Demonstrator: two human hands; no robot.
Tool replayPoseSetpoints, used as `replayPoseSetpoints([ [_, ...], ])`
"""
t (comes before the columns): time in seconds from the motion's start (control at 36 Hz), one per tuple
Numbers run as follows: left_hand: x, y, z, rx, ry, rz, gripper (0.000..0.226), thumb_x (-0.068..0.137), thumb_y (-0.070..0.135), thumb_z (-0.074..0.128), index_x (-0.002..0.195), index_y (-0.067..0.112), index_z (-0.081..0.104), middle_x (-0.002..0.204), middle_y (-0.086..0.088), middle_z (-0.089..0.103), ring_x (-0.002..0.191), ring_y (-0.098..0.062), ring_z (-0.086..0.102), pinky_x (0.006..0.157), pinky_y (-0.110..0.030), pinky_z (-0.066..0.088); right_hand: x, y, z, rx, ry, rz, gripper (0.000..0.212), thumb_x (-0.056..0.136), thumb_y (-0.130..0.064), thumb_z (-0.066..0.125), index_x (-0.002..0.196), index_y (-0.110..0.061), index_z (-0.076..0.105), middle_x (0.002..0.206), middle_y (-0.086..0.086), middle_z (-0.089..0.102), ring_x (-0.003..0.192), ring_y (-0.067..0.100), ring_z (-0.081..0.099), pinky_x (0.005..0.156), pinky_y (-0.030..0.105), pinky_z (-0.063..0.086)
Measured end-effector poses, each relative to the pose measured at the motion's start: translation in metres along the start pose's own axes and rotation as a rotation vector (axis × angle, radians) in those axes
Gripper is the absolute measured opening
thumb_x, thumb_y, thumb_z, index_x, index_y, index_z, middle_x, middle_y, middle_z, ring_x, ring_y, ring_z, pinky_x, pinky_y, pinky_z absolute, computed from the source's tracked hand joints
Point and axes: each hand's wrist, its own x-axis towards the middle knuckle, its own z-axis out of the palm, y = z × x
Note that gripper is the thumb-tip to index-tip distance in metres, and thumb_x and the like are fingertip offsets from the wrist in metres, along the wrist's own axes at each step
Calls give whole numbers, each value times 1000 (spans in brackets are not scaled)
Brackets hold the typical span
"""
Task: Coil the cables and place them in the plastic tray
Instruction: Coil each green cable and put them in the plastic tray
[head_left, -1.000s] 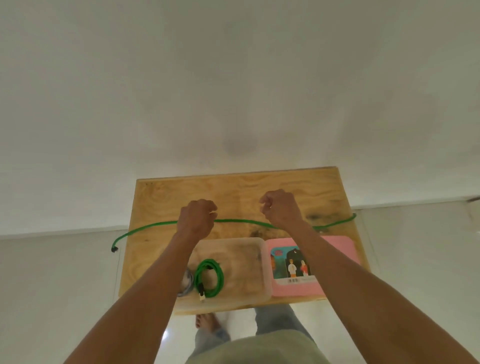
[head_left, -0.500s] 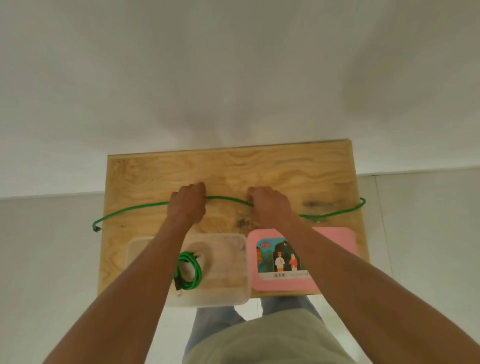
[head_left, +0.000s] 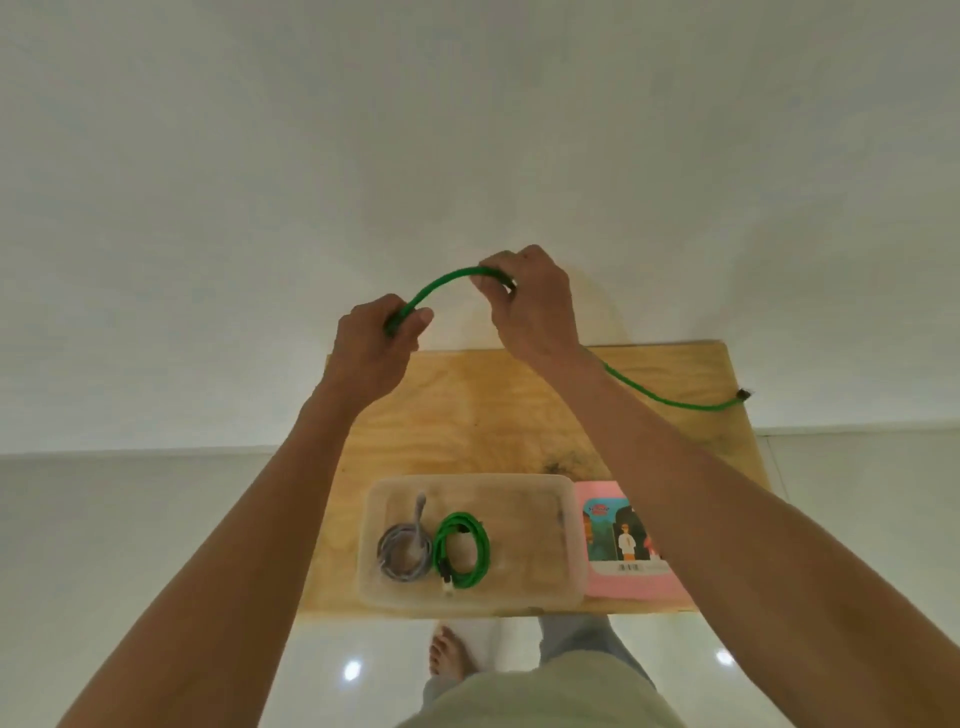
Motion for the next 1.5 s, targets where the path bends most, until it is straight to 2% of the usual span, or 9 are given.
replayPoseSetpoints([
  [0.19, -46, -40, -45, -351, 166, -18, 28, 100, 31, 57, 89, 7, 67, 71, -4, 67, 65, -9, 63, 71, -29, 50, 6, -70, -21, 263, 211, 11, 3, 90, -23, 69, 93, -25, 69, 96, 10, 67, 70, 23, 70, 69, 33, 59],
  [0.36, -58, 1, -64, -808, 249, -168, 26, 100, 35, 58, 93, 13, 71, 60, 0, 42, 57, -12, 45, 65, -29, 55, -33, -96, -14, 114, 67, 87, 63, 91, -19, 67, 147, -27, 37, 138, 4, 44, 72, 0, 61, 91, 24, 46],
  [0.53, -59, 49, -83, -1242, 189, -288, 30, 103, 33, 52, 104, 7, 67, 61, 2, 37, 53, -11, 36, 53, -26, 41, -96, -105, -3, 174, -451, 121, 30, 96, -30, 59, 126, -26, 62, 111, -11, 66, 94, 9, 63, 77, 22, 49],
  [0.69, -64, 74, -99, -1477, 160, -323, 28, 104, 30, 51, 109, 6, 66, 62, 2, 42, 54, -10, 40, 54, -24, 44, -115, -100, -9, 138, -349, 4, 19, 96, -21, 62, 112, -15, 69, 92, -5, 67, 80, 2, 57, 73, 9, 43],
  [0.78, -69, 88, -101, -1416, 81, -240, 28, 102, 31, 53, 111, 8, 65, 76, -3, 59, 69, -15, 59, 76, -32, 56, -111, -107, -27, 162, -304, -26, 14, 93, -19, 66, 101, -11, 73, 85, -2, 70, 70, 1, 60, 69, 10, 48],
  [0.92, -90, 104, -83, -790, -193, -40, 40, 99, 47, 52, 113, 14, 70, 113, -6, 74, 113, -26, 67, 99, -39, 53, -95, -120, -69, 409, -112, 18, 11, 91, -19, 70, 97, -10, 73, 78, 7, 75, 68, 17, 71, 70, 35, 62],
  [1.11, -117, 140, -52, -695, -300, 48, 52, 103, 44, 42, 118, 0, 65, 100, -21, 73, 86, -28, 70, 89, -47, 54, -80, -125, -127, 512, -118, 43, 18, 85, -21, 78, 97, -8, 74, 76, 4, 74, 59, 5, 68, 56, 12, 50],
  [1.25, -129, 168, -48, -707, -330, 70, 36, 105, 25, 46, 113, -5, 65, 89, -17, 72, 73, -24, 66, 79, -39, 55, -74, -123, -160, 497, -198, -24, 45, 80, -22, 82, 117, -21, 58, 77, 8, 77, 66, 12, 70, 57, 15, 52],
  [1.5, -141, 206, -48, -1048, -365, 5, 24, 95, 9, 54, 109, -6, 67, 93, -17, 72, 82, -24, 72, 79, -34, 60, -68, -122, -197, 419, -400, -170, 13, 95, -21, 63, 100, -22, 75, 86, 10, 73, 76, 17, 63, 80, 30, 52],
])
